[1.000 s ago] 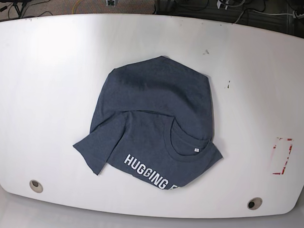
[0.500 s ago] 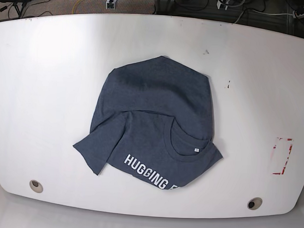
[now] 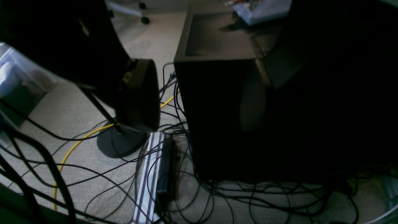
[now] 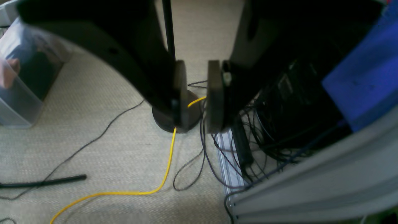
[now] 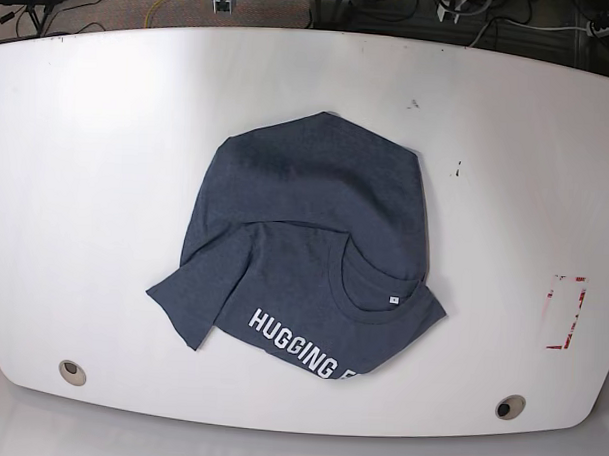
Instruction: Fold the T-shirt properly
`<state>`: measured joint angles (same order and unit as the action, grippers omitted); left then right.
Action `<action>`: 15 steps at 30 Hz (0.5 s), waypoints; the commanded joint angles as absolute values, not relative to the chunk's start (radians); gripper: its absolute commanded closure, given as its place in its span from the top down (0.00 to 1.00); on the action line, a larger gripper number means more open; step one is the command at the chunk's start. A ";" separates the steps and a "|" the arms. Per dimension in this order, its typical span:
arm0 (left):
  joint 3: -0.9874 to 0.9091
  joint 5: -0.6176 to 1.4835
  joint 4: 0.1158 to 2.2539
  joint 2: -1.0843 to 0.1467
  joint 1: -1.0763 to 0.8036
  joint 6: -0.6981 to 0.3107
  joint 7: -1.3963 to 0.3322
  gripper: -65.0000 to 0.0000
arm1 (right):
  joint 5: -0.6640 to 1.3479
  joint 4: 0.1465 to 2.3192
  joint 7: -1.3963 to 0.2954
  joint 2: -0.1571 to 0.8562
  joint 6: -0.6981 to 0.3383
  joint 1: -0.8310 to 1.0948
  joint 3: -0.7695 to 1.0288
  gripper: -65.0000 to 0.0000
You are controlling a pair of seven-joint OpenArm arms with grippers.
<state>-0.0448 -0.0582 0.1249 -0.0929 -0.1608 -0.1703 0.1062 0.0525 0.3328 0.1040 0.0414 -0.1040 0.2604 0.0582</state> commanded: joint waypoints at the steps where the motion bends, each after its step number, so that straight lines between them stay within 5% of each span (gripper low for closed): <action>1: -0.046 -0.056 0.124 -0.103 -0.168 -0.162 0.111 0.58 | 0.057 0.337 0.114 0.043 -0.103 0.265 0.060 0.15; 15: -0.054 -0.060 0.215 -0.108 -0.219 -0.173 0.090 0.59 | 0.050 0.342 0.125 0.043 -0.102 0.278 0.059 0.15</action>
